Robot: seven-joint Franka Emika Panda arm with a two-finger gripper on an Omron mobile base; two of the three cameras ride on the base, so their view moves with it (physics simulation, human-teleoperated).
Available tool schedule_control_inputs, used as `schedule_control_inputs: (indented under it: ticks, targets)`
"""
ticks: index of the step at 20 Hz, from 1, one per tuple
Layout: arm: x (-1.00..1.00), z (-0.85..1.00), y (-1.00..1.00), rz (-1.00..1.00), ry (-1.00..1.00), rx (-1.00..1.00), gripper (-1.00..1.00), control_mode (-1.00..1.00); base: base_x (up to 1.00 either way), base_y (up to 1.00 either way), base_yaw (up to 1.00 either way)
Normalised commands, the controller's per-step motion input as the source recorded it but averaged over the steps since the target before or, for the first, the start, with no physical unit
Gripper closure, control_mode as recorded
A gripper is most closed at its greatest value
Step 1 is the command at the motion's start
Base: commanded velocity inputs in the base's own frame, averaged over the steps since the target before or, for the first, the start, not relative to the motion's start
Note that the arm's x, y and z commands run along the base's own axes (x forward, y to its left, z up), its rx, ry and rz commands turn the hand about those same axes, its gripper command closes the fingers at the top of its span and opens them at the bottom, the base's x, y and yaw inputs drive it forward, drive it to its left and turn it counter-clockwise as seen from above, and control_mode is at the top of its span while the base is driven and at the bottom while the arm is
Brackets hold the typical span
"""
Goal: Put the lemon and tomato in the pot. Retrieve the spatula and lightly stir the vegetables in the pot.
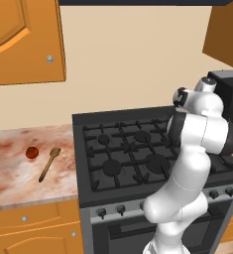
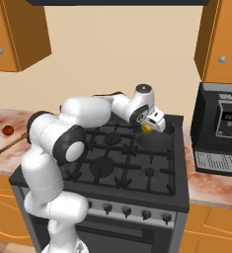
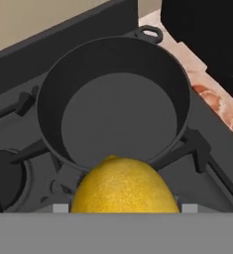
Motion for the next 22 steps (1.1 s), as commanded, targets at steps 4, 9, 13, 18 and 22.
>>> schedule_control_inputs:
  ticks: [4,9,13,18,22]
  targets:
    - [0.03,-0.37,0.0,0.0,0.06,0.01,1.0,-1.0,0.0,0.0,0.0]
    - [0.2,-0.1,0.0,0.0,0.0,0.0,1.0,-1.0,0.0,0.0,0.0]
    - [0.54,-0.06,0.0,0.0,0.02,0.0,1.0,-1.0,0.0,0.0,0.0]
    - [0.53,-0.35,-0.05,0.0,0.07,0.0,1.0,-1.0,0.0,0.0,0.0]
    - [0.18,-0.25,-0.01,0.0,0.02,0.0,1.0,-1.0,0.0,0.0,0.0]
